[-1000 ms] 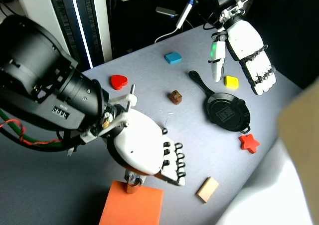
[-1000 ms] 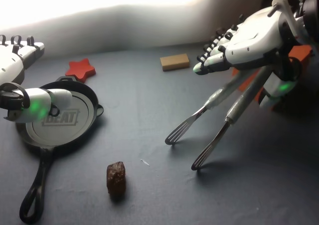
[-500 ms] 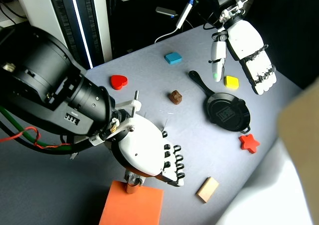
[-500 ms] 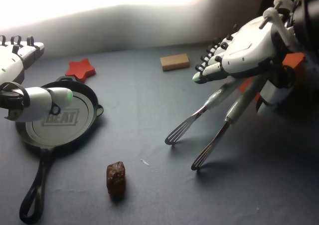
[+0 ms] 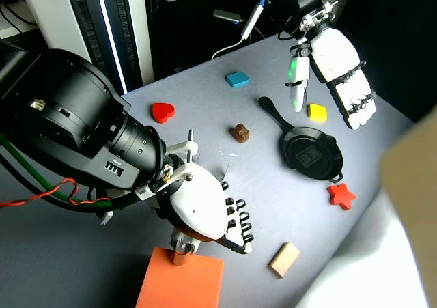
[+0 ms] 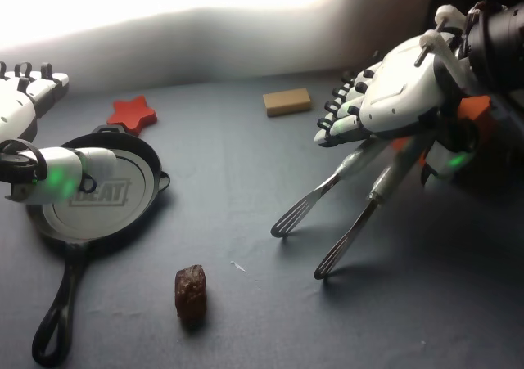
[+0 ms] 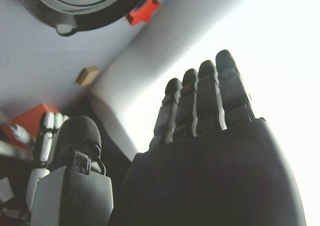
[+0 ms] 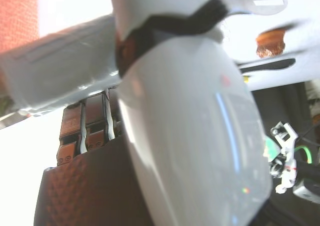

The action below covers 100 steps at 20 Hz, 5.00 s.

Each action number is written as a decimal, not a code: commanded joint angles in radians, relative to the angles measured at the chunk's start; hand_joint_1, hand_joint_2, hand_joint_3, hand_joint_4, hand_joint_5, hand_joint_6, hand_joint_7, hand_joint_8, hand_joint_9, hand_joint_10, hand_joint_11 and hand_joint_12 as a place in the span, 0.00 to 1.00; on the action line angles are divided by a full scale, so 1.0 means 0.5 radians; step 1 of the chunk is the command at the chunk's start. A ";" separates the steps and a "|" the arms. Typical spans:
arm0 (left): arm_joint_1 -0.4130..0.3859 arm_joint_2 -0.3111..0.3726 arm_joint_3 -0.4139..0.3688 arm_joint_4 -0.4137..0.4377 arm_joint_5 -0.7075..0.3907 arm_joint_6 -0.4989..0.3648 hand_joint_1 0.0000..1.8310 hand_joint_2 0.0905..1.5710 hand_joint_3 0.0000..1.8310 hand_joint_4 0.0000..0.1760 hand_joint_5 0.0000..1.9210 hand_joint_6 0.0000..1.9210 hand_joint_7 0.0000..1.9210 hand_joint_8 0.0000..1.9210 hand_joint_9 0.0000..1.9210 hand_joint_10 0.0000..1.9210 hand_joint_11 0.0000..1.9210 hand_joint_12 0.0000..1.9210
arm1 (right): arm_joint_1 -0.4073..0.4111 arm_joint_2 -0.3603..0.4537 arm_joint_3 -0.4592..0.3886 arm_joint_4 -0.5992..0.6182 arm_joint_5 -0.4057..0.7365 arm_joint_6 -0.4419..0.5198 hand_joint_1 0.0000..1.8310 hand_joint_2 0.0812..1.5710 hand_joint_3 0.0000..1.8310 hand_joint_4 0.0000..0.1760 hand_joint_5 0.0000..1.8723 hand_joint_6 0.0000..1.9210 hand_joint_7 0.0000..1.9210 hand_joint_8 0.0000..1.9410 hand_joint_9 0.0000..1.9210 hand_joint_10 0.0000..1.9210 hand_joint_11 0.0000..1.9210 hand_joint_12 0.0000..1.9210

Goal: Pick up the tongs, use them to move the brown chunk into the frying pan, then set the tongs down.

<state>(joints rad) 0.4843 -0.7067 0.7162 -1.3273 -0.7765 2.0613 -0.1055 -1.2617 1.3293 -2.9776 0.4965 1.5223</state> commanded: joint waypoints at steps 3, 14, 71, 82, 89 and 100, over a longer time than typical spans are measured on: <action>-0.001 0.007 0.001 0.107 -0.155 -0.003 0.04 0.77 0.00 0.00 0.00 0.00 0.02 0.00 0.01 0.00 0.00 0.07 | -0.003 -0.002 0.011 -0.069 -0.152 -0.032 0.58 0.59 0.00 0.00 0.00 0.00 0.00 0.00 0.00 0.00 0.00 0.00; 0.013 -0.015 0.001 0.107 -0.186 -0.006 0.05 0.78 0.00 0.00 0.01 0.00 0.01 0.00 0.01 0.00 0.00 0.06 | -0.014 -0.009 0.044 -0.069 -0.111 0.201 0.59 0.60 0.00 0.00 0.00 0.00 0.00 0.00 0.00 0.00 0.00 0.00; 0.109 -0.015 -0.021 0.106 -0.228 -0.098 0.04 0.79 0.00 0.00 0.00 0.00 0.00 0.00 0.00 0.00 0.00 0.00 | 0.222 0.116 -0.193 -0.069 -0.272 0.367 0.64 0.69 0.00 0.00 0.47 0.04 0.51 0.01 0.45 0.14 0.21 0.73; 0.121 -0.013 -0.029 0.106 -0.255 -0.119 0.05 0.78 0.00 0.00 0.00 0.00 0.00 0.00 0.00 0.00 0.00 0.00 | 0.097 0.129 -0.312 -0.069 -0.577 0.716 0.63 0.70 0.00 0.00 0.47 0.02 0.51 0.00 0.46 0.12 0.21 0.73; 0.133 -0.012 -0.031 0.106 -0.255 -0.119 0.04 0.78 0.00 0.00 0.00 0.00 0.00 0.00 0.00 0.00 0.00 0.01 | 0.106 0.161 -0.363 -0.069 -0.627 0.827 0.63 0.70 0.00 0.00 0.47 0.02 0.50 0.00 0.45 0.12 0.20 0.74; 0.146 -0.014 -0.007 0.093 -0.265 -0.119 0.06 0.78 0.00 0.00 0.00 0.00 0.01 0.00 0.00 0.00 0.00 0.02 | 0.017 0.194 -0.446 -0.069 -0.770 0.841 0.62 0.70 0.00 0.00 0.47 0.02 0.50 0.00 0.45 0.12 0.21 0.73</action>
<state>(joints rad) 0.5602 -0.7204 0.7040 -1.3334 -0.8333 2.0022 -0.1036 -1.1736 1.1038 -2.9776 0.2054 1.9373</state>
